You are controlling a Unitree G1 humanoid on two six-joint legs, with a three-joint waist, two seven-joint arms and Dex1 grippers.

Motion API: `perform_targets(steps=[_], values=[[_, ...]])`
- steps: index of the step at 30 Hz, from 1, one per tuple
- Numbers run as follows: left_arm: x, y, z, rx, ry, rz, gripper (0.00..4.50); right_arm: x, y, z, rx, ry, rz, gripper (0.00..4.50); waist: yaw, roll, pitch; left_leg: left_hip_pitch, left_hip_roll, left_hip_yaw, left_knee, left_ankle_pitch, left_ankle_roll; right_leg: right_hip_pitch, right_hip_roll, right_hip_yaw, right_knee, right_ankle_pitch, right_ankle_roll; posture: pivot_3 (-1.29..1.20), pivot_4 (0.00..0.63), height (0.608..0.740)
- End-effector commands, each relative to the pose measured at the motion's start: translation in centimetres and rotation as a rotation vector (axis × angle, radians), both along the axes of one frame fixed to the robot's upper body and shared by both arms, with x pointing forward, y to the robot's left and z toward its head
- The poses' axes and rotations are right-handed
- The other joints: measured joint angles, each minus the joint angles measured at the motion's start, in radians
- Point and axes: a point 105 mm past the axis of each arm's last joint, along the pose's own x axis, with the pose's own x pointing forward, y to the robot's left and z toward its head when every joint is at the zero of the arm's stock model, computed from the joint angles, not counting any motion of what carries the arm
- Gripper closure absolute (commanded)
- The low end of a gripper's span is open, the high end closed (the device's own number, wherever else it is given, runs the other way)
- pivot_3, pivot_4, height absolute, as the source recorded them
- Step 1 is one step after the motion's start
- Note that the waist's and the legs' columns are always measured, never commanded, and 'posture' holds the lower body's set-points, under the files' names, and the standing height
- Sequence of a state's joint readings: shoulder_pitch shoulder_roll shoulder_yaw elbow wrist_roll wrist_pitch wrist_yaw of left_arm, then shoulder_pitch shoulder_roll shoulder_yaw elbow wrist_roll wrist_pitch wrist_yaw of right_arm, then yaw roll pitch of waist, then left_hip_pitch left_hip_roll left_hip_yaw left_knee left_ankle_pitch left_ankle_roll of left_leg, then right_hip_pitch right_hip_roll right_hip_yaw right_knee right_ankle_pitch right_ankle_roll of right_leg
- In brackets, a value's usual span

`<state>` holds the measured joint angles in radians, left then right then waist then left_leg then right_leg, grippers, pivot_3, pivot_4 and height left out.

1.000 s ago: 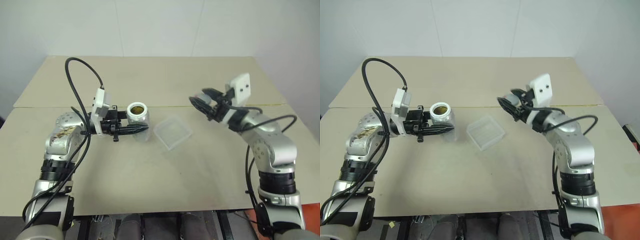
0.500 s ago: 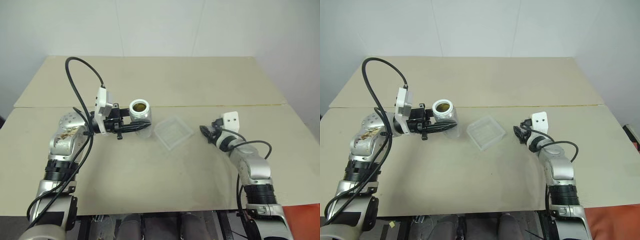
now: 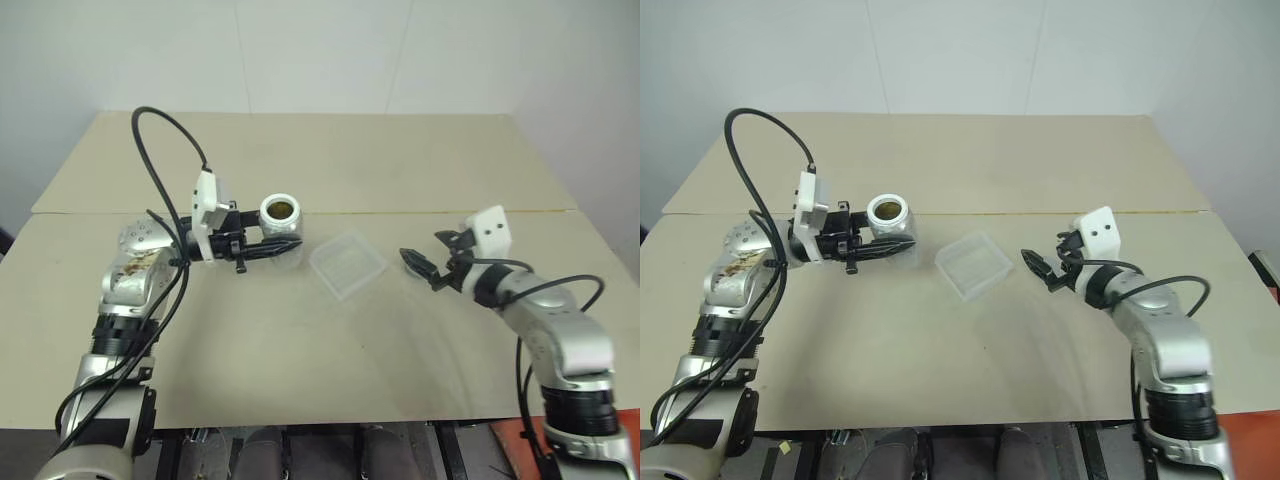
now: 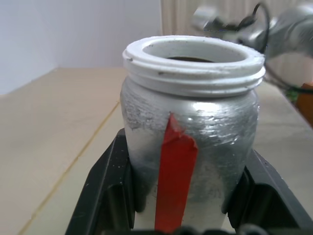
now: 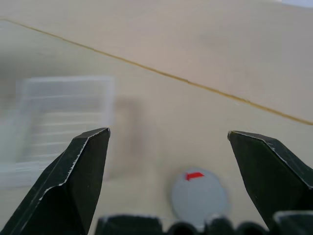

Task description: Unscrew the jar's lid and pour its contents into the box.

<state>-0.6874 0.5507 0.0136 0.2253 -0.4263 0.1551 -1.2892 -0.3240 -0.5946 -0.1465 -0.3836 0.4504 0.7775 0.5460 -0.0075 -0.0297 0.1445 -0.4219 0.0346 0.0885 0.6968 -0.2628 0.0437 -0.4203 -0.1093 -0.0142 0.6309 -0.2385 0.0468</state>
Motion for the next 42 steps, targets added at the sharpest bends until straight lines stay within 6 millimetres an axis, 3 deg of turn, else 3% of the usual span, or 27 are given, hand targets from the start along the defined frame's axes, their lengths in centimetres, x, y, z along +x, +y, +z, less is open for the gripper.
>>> perform_targets(steps=[1,4,8,16,20,23,26,36,42], values=[[1.3,-0.9,0.8,0.062,-0.131,0.044,2.59,-2.5,1.2,2.3,0.012,-0.01,0.186,0.03,0.006,0.0,0.0,0.0,0.0,0.0,0.0,0.0,0.0,0.0,0.0,0.0,-0.001,0.0,0.0,0.0,0.15,0.74],[3.7,-2.3,1.4,0.131,-0.32,0.182,2.59,-4.0,1.6,2.5,-0.027,0.035,0.314,0.03,0.016,0.0,0.0,0.0,0.0,0.0,0.0,0.0,0.001,0.0,0.0,0.0,-0.001,0.0,0.0,0.0,0.15,0.74],[6.4,-4.8,3.6,0.345,-0.812,0.334,2.59,-4.7,1.7,2.8,-0.091,0.058,0.396,0.03,0.031,-0.001,0.001,-0.001,-0.001,0.0,0.003,-0.001,0.002,0.002,0.0,-0.001,-0.003,0.001,0.001,0.0,0.15,0.74],[6.5,-9.2,5.0,0.649,-1.78,0.177,2.59,-5.1,1.6,4.0,-0.133,0.086,0.47,0.03,0.039,-0.002,0.001,-0.003,-0.001,0.005,0.002,-0.001,0.001,-0.001,-0.001,-0.001,-0.003,0.001,0.002,0.0,0.15,0.74],[6.4,-10.7,4.3,0.638,-2.007,0.09,2.59,-5.1,1.3,4.3,-0.152,0.1,0.482,0.03,0.049,-0.002,0.001,-0.004,-0.001,0.007,0.003,-0.001,0.002,-0.001,-0.001,-0.001,-0.003,0.001,0.002,0.0,0.15,0.74],[6.5,-11.9,2.8,0.677,-2.16,-0.004,2.59,-5.0,1.4,5.0,-0.121,0.09,0.485,0.03,0.049,-0.002,0.001,-0.004,-0.001,0.007,0.003,-0.001,0.001,-0.002,-0.002,-0.001,-0.002,0.001,0.002,0.0,0.15,0.74],[6.2,-12.7,1.4,0.66,-2.168,-0.067,2.59,-5.0,1.7,5.1,-0.111,0.091,0.486,0.03,0.048,-0.003,0.001,-0.005,-0.001,0.008,0.003,0.0,0.0,-0.002,-0.002,-0.002,-0.002,0.001,0.002,0.0,0.15,0.74],[6.5,-12.4,1.1,0.663,-2.12,-0.05,2.59,-5.2,1.6,5.0,-0.093,0.095,0.467,0.03,0.046,-0.003,0.001,-0.008,-0.001,0.007,0.006,0.002,-0.004,-0.004,-0.002,-0.003,-0.001,0.001,0.002,0.0,0.15,0.74],[7.2,-11.1,2.3,0.609,-1.898,0.124,2.59,-5.1,1.6,5.0,-0.093,0.09,0.466,0.03,0.047,-0.003,0.001,-0.008,-0.001,0.007,0.006,0.002,-0.004,-0.004,-0.003,-0.003,-0.001,0.001,0.003,0.0,0.15,0.74]])
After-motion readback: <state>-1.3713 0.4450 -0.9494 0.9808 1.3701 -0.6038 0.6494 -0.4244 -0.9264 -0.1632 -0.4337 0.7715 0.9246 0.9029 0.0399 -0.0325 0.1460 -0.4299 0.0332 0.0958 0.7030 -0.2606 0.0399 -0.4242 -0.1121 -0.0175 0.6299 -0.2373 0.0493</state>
